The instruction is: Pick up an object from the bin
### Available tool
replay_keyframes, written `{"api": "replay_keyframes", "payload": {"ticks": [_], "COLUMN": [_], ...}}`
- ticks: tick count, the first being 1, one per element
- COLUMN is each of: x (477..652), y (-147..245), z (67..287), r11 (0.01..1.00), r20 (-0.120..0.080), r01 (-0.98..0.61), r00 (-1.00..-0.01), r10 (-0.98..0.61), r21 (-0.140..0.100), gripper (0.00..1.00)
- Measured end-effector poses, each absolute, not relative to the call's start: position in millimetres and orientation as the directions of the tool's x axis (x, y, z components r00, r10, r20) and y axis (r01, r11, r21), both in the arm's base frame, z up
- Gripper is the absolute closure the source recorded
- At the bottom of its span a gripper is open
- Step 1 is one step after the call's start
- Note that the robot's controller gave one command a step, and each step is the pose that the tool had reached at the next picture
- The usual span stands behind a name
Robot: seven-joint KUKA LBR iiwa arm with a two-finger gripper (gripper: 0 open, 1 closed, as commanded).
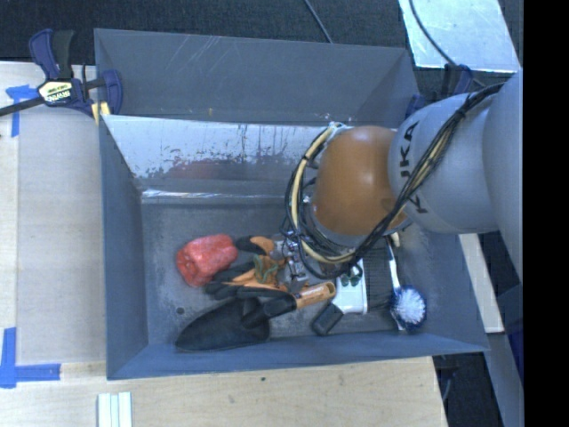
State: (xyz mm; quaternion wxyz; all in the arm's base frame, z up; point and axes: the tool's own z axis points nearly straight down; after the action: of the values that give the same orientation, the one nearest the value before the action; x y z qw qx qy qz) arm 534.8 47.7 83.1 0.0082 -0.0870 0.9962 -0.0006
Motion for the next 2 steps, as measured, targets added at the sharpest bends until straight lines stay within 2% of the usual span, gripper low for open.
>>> {"api": "replay_keyframes", "payload": {"ticks": [2], "x": [534.8], "y": [47.7], "z": [83.1], "r11": [0.985], "r20": [-0.016], "r01": [-0.173], "r00": [-0.985], "r10": [-0.173], "r21": [-0.003], "gripper": [1.0]}}
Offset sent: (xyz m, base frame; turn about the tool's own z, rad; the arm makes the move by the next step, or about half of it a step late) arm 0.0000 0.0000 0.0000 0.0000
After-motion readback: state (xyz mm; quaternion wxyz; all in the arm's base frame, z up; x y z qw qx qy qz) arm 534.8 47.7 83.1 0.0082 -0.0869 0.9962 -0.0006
